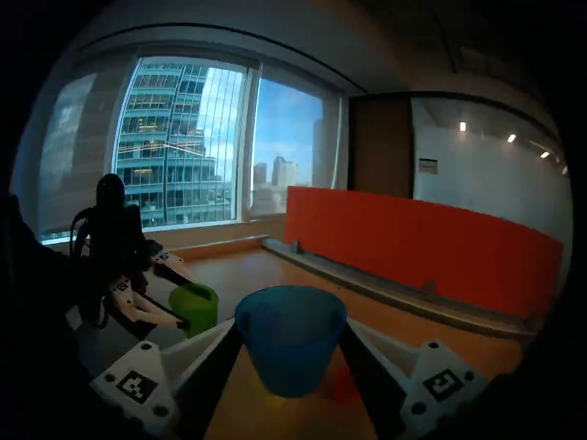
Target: Pour water
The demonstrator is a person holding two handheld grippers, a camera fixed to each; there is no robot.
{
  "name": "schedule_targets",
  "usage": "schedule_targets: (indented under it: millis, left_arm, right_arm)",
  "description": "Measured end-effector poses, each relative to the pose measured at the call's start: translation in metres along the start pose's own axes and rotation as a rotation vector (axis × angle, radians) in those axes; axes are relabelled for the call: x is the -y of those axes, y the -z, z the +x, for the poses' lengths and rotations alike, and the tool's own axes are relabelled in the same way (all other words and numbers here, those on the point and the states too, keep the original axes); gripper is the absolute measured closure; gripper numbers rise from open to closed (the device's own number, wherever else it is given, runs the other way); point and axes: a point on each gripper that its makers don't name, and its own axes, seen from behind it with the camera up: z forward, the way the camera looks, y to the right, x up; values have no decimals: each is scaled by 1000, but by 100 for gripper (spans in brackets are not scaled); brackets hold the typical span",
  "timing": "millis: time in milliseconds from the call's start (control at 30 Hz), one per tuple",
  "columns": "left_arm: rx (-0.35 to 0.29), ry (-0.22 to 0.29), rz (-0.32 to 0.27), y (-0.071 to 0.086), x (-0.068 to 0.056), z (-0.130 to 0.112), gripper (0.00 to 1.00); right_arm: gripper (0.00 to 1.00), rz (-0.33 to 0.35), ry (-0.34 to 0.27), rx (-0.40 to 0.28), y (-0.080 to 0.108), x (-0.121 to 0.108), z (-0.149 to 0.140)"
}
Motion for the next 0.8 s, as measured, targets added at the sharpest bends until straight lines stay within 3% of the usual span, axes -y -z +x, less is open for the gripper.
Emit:
schedule_targets:
  millis: [800]
  left_arm:
    - [271,-22,-13,-22,8,-88,13]
  right_arm:
    - [11,17,53,220,-20,-2,-109]
